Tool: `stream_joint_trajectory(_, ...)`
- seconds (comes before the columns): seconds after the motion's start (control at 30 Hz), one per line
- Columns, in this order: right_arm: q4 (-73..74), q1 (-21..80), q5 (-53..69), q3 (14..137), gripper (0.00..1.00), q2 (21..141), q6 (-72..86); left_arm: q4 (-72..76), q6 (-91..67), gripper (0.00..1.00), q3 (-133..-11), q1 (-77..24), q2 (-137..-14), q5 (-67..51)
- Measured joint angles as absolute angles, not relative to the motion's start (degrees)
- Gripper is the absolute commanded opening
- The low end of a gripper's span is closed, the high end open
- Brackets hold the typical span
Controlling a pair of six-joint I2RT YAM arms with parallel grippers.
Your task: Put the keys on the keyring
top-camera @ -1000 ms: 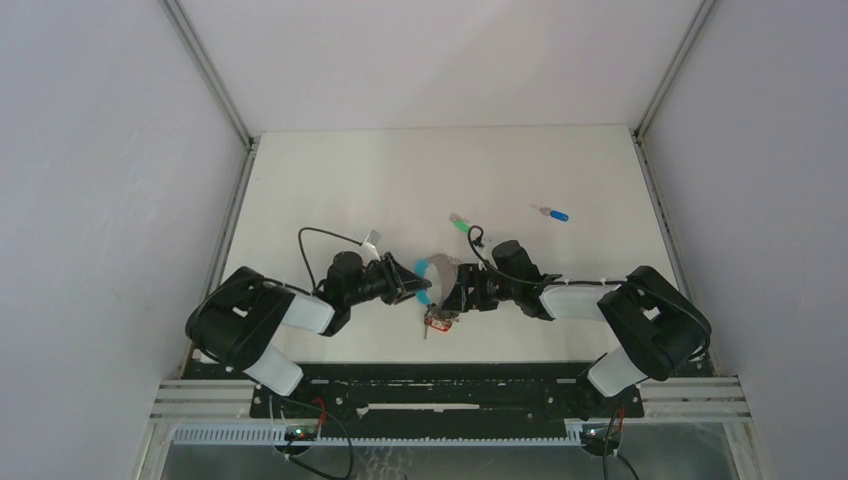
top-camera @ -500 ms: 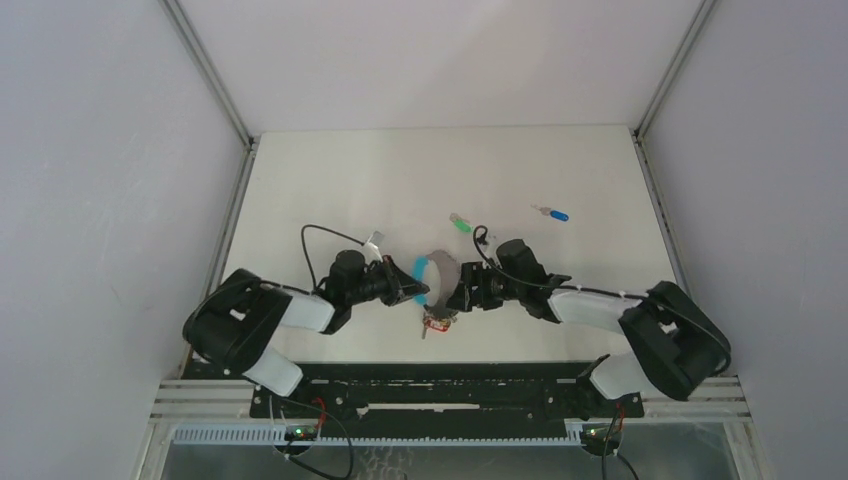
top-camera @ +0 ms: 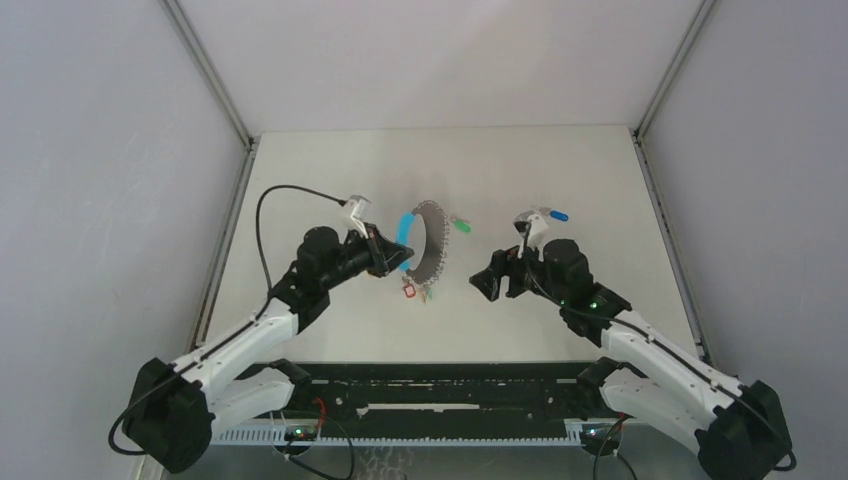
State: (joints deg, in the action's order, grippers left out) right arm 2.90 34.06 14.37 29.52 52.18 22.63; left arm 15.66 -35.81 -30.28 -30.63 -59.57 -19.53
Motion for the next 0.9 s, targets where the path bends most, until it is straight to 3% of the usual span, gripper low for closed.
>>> stream_joint_trajectory(0.27, 4.3, 33.9, 11.5, 29.5, 0.85, 41.9, 13.8, -1.7, -21.7, 0.00, -43.0, -30.6, -54.8, -19.3)
stream_joint_trajectory(0.43, 0.5, 34.2, 13.6, 29.1, 0.99, 40.8, 8.0, -9.5, -14.0, 0.00, -51.9, -30.6, -53.6, -21.5)
stream_joint_trajectory(0.9, -19.7, 37.2, 24.8, 25.6, 0.97, 46.8, -3.6, -24.2, -2.4, 0.00, -65.0, -29.4, -56.8, -27.7)
